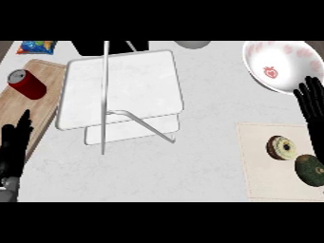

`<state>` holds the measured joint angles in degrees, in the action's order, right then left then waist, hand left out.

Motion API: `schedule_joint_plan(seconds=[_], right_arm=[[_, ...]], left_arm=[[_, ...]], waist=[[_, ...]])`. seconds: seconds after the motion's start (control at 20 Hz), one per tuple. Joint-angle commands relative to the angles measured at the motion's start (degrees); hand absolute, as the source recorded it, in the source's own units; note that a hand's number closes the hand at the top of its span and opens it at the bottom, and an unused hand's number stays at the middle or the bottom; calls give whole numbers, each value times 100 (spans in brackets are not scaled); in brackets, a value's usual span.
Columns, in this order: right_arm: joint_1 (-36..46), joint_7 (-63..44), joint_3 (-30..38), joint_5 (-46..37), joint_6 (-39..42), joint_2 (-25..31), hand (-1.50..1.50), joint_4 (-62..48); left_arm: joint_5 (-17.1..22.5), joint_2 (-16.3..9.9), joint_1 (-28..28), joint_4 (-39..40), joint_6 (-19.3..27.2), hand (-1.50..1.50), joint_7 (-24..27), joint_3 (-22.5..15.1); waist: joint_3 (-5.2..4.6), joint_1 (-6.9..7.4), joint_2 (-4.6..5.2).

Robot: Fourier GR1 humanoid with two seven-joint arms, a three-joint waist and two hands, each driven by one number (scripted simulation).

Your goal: Pick the cupcake from the placemat and place it in the tiered shelf

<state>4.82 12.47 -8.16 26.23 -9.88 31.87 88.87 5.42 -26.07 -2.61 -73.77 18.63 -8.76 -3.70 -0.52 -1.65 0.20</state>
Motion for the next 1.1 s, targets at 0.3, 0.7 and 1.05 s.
schedule_joint_plan(seconds=[0.3, 0.7, 1.05], right_arm=[[-2021, -1454, 1049, -1336, -2216, 1476, -150, -1766], [-2683, -842, 1557, -506, -2727, -90, -150, 269], [-2915, -2647, 1140, -928, -2441, 1106, -150, 1721]], left_arm=[[171, 287, 100, -441, -675, 0, 430, -476], [177, 684, 226, -616, -1304, 0, 560, -1055], [127, 628, 94, -479, -1500, 0, 572, -946]], waist=[[-84, -675, 185], [45, 48, -40], [32, 137, -16]])
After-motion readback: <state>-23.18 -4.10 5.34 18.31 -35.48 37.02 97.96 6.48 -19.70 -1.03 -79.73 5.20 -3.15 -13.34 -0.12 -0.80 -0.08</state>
